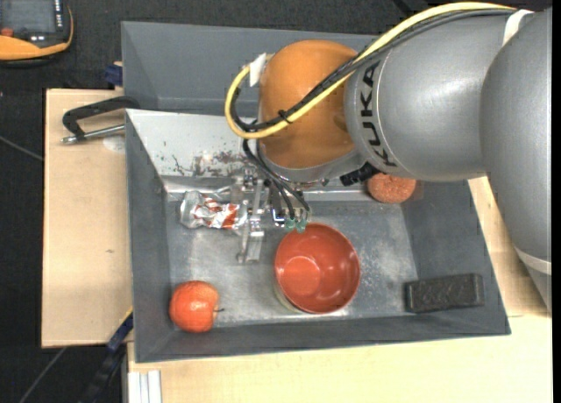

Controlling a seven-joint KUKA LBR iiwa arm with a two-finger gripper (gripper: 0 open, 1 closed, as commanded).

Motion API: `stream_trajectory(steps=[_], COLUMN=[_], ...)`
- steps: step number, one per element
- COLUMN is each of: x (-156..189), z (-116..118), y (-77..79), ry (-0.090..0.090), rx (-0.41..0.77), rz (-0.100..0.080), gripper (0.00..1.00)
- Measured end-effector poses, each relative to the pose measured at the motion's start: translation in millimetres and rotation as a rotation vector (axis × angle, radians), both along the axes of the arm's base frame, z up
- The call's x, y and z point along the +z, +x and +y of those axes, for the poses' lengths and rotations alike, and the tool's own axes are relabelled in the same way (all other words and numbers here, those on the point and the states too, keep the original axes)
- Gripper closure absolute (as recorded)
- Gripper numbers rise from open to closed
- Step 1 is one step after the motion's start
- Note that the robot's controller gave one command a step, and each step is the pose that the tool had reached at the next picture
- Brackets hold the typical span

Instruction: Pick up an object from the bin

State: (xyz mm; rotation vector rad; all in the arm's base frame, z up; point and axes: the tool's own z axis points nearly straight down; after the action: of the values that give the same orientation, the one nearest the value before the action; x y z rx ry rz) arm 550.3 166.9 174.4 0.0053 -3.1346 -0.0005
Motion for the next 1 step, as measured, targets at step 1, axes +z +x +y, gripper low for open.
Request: stream_trajectory(steps=[1], x=[-61.7], z=[-99.4], y=[-33.7], ry=[-0.003], rx=[-0.021], rz=[0.007], gripper=[0.0])
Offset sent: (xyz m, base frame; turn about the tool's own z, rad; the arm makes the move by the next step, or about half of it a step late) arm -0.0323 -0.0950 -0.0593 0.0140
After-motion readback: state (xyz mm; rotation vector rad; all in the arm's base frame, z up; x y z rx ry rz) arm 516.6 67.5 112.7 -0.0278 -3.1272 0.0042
